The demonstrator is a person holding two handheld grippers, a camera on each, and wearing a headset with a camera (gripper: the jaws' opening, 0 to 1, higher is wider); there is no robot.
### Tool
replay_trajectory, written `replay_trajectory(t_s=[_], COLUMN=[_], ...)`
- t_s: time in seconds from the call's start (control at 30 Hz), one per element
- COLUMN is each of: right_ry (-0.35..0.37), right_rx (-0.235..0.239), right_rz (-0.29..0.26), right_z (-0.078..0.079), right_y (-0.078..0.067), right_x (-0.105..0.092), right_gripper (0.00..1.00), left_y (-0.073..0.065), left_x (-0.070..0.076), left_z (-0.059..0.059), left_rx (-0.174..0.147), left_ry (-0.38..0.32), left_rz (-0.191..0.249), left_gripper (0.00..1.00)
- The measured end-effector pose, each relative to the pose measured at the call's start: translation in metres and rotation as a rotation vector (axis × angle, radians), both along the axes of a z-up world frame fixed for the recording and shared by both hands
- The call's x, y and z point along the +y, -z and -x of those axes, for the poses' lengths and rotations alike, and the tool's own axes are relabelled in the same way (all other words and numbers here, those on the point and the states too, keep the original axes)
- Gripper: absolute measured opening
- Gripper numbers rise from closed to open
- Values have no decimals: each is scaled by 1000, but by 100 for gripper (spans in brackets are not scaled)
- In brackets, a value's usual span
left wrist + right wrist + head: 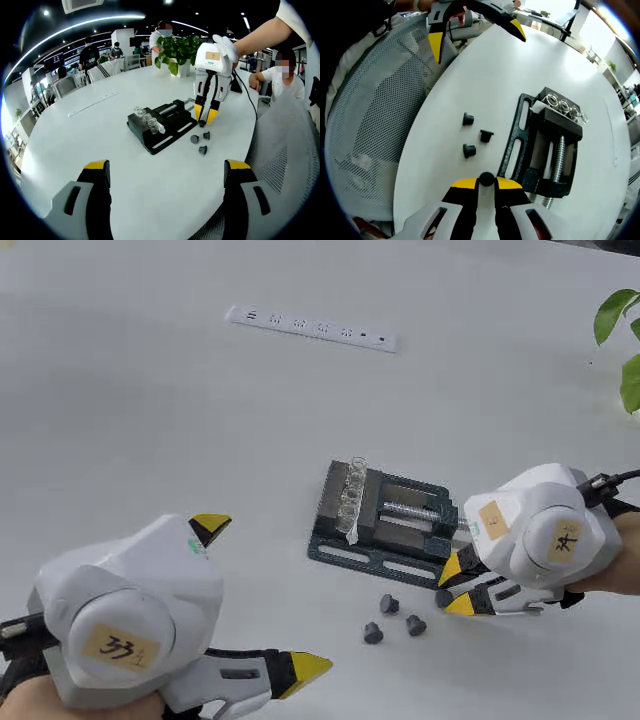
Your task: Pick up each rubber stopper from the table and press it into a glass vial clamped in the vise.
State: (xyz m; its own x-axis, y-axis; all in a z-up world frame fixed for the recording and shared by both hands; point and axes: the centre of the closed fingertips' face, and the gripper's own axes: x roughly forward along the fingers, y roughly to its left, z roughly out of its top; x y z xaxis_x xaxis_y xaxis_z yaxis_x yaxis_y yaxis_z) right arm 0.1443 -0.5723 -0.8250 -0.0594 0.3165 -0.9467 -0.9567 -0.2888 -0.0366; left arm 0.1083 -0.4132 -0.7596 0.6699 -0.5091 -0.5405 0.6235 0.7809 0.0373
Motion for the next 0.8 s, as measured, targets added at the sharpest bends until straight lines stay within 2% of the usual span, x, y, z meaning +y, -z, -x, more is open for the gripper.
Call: replay_trajectory(t_s=[0.57, 0.8], right_ry=[-38, -45], right_rx=[-6, 10], right_rz=[16, 30], right_z=[0, 0], right_y=[1, 2], right_x=[0, 0], right_gripper=[8, 8], left_y=[0, -1], left_x=[-1, -2], left_z=[1, 1], left_rx=[0, -2], left_ry=[-1, -5], left_rz=[1, 2], left_gripper=[93, 92])
